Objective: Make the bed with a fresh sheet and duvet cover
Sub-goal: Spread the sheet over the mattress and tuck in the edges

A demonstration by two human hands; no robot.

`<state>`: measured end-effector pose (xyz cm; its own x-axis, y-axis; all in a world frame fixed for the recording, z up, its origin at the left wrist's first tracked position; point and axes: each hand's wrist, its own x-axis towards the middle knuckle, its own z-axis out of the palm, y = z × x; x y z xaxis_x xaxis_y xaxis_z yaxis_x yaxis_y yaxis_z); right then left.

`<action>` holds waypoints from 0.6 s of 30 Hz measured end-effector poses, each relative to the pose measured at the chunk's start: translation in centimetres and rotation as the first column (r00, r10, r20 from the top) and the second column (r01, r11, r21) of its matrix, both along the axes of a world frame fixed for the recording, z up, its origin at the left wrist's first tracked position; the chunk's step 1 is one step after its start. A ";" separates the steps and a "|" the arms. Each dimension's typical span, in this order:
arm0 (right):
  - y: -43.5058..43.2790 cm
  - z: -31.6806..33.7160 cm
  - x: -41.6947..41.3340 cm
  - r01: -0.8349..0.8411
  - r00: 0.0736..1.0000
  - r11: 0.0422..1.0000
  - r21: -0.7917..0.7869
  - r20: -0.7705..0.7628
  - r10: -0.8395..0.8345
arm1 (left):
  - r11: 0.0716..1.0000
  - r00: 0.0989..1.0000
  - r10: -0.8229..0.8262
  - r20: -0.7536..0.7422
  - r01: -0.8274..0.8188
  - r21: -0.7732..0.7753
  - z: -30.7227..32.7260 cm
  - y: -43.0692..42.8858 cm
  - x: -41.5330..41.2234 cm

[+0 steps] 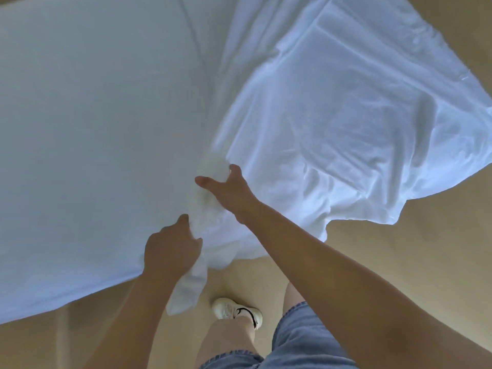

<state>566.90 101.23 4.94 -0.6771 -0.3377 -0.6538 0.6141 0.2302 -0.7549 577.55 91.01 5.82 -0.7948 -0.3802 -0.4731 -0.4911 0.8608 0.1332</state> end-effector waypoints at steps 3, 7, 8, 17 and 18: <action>-6.7 -0.7 2.1 -0.004 1.000 0.994 0.105 0.013 0.002 | 1.000 0.998 0.025 -0.062 -0.026 -0.015 0.6 -4.0 3.8; -12.5 0.6 4.1 -0.044 0.996 0.999 0.015 -0.080 0.045 | 0.982 0.975 0.189 -0.116 -0.189 0.017 1.6 -8.9 6.6; -13.6 0.9 4.3 -0.060 0.994 0.998 -0.009 -0.087 0.059 | 0.979 0.970 0.203 -0.136 -0.203 0.018 1.7 -9.8 6.7; -18.4 -0.6 1.8 -0.028 0.999 0.996 -0.080 0.031 0.031 | 0.790 0.822 0.514 -0.247 -0.341 0.509 -0.3 -14.2 1.2; -19.1 -1.1 1.2 0.039 0.996 0.997 -0.068 0.084 -0.033 | 0.825 0.850 0.461 -0.256 -0.304 0.476 -0.5 -15.2 0.9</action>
